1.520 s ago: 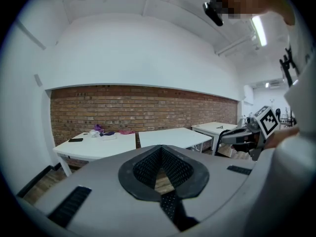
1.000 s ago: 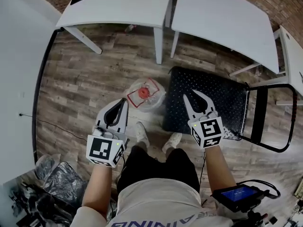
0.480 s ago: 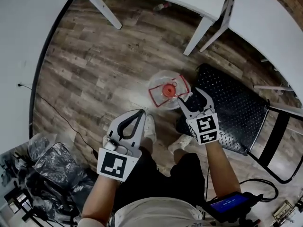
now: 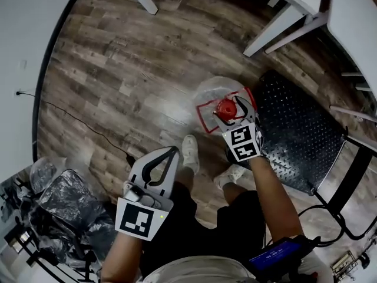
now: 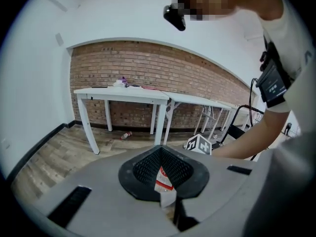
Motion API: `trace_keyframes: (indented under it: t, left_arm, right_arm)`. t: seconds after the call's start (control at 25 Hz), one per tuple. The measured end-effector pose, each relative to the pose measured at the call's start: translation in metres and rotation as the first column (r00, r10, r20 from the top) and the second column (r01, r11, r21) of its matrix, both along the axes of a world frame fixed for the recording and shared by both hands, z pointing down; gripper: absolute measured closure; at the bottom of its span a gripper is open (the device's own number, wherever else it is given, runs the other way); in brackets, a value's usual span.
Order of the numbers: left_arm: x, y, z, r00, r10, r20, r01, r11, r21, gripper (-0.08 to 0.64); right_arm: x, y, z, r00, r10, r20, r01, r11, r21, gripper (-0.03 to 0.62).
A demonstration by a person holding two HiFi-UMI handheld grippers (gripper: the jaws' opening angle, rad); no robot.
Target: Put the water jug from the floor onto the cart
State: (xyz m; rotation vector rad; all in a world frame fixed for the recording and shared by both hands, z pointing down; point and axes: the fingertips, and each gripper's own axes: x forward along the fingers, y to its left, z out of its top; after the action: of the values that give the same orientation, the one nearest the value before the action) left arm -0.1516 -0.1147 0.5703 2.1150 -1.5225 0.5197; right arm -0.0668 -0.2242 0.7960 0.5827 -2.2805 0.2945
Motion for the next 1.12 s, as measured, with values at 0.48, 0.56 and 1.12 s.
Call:
trace_keyframes:
  t: [0.48, 0.56, 1.12]
  left_arm:
    - [-0.012, -0.003, 0.012, 1.000, -0.013, -0.018, 0.012, 1.000, -0.021, 0.558]
    - [-0.009, -0.006, 0.010, 1.000, -0.012, -0.027, 0.011, 1.000, -0.019, 0.560]
    - [0.034, -0.053, -0.052, 0.992, 0.098, -0.075, -0.089, 0.990, 0.112, 0.558]
  right_arm:
    - [-0.005, -0.002, 0.027, 0.997, 0.066, -0.040, -0.064, 0.997, 0.048, 0.277]
    - [-0.006, -0.002, 0.026, 0.997, 0.067, -0.045, -0.065, 0.997, 0.046, 0.279]
    - [0.073, -0.049, -0.160, 0.940, 0.324, 0.105, -0.327, 0.945, 0.011, 0.282]
